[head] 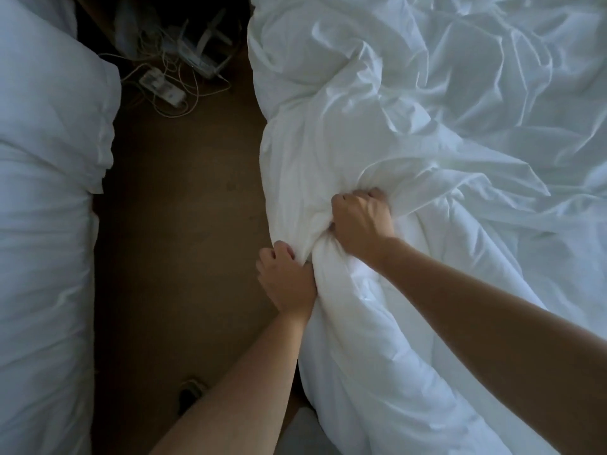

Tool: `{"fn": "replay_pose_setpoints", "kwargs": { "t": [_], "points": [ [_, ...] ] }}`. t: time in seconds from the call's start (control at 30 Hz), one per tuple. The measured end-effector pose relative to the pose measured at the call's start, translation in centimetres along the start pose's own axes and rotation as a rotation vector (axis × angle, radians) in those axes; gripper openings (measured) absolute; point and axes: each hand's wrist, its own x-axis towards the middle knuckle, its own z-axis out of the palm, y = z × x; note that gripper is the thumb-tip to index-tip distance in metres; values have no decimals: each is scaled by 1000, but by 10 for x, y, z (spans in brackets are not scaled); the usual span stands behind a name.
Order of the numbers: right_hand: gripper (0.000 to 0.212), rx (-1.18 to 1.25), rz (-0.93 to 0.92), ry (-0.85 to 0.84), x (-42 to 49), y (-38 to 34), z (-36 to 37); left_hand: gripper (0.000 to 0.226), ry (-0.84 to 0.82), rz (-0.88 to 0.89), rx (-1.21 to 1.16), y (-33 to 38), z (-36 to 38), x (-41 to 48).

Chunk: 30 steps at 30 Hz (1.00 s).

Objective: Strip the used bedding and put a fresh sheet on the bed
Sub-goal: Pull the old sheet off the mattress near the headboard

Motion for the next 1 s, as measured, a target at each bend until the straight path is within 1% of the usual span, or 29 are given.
{"fn": "replay_pose_setpoints", "kwargs": {
  "t": [0.03,0.07,0.13,0.17,0.2,0.23,0.27,0.3,0.33,0.37,0.43,0.53,0.57,0.67,0.77,0.8,0.83,0.87,0.9,0.97,1.0],
  "points": [
    [8,20,-13,93,-5,0,-3,26,33,45,16,-2,-4,-6],
    [15,23,-1,200,-13,-2,-6,26,53,81,41,-6,-8,-9],
    [30,73,125,371,-40,-6,-10,28,53,151,115,-15,-16,-12],
    [40,132,224,388,-59,-10,-8,28,50,192,140,-16,-20,-11],
    [56,213,336,320,-80,-17,-3,28,51,231,149,-16,-23,-11],
    [73,322,448,156,-100,-24,1,26,59,267,148,-14,-25,-12],
    [87,457,531,-55,-116,-31,6,22,70,300,145,-12,-27,-14],
    [92,569,575,-241,-128,-36,13,20,84,335,143,-10,-28,-16],
    [87,626,585,-362,-137,-40,21,23,98,376,148,-9,-29,-18],
    [74,650,577,-403,-143,-43,29,29,101,414,154,-8,-30,-20],
    [51,664,600,-332,-146,-47,37,41,84,479,154,-7,-35,-25],
    [40,762,715,-183,-143,-52,36,48,82,594,161,-15,-45,-42],
    [36,791,743,-134,-141,-54,35,47,81,610,159,-22,-48,-50],
    [10,829,744,-20,-141,-61,31,50,26,579,217,-50,-53,-88],
    [32,1039,843,78,-150,-62,28,56,-73,602,298,-64,-52,-124],
    [32,1106,859,80,-155,-62,29,56,-79,618,310,-64,-53,-124],
    [26,1128,833,74,-160,-63,29,56,-77,622,327,-63,-55,-117],
    [16,1103,777,53,-166,-64,26,56,-64,615,338,-61,-59,-107],
    [12,1076,715,42,-172,-66,24,55,-36,604,335,-59,-63,-96],
    [39,1057,628,24,-183,-68,23,51,-8,610,314,-54,-69,-89],
    [45,1064,619,51,-184,-66,23,54,-22,642,317,-52,-69,-94]
  ]
}}
